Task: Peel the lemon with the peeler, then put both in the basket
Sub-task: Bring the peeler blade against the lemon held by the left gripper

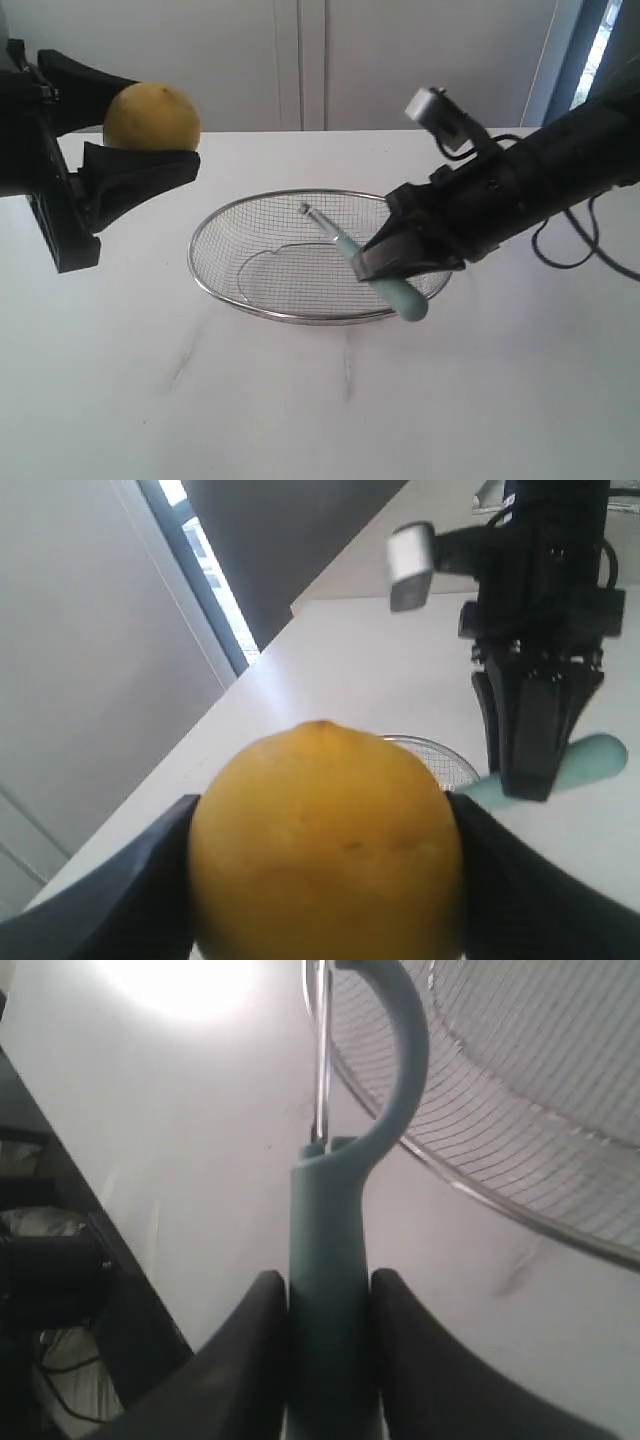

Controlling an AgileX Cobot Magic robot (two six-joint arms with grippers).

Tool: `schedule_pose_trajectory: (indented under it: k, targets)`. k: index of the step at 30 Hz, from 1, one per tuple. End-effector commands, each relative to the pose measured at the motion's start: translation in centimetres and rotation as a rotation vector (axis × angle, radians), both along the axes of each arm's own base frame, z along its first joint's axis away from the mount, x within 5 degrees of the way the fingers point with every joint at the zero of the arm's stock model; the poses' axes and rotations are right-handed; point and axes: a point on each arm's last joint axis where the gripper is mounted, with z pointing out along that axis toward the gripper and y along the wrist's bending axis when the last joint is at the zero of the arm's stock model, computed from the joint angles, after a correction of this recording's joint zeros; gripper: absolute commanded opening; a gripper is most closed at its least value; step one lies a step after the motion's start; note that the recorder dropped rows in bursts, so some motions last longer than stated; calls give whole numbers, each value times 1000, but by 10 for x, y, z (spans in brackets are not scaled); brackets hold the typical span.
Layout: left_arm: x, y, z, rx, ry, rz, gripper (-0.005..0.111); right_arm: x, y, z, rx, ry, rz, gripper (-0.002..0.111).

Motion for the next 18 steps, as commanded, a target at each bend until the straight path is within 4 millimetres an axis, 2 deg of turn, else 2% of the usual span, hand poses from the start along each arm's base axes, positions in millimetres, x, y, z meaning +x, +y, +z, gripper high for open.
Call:
schedule_pose_trajectory:
  k: [1, 3, 7, 13, 18]
  targets:
    - [12, -7, -10, -57, 52, -31, 0, -11, 33, -11, 39, 16, 129, 0]
    - [22, -12, -24, -48, 112, -41, 0, -13, 41, -12, 70, 33, 133, 0]
    - [29, -17, -37, -49, 171, -77, 0, -11, 43, -11, 80, 21, 102, 0]
    - [39, -21, -45, -135, 252, -69, 0, -4, 45, -9, 103, -2, 30, 0]
    - [45, -22, -53, -141, 288, -60, 0, -1, 44, -10, 96, -19, 1, 0]
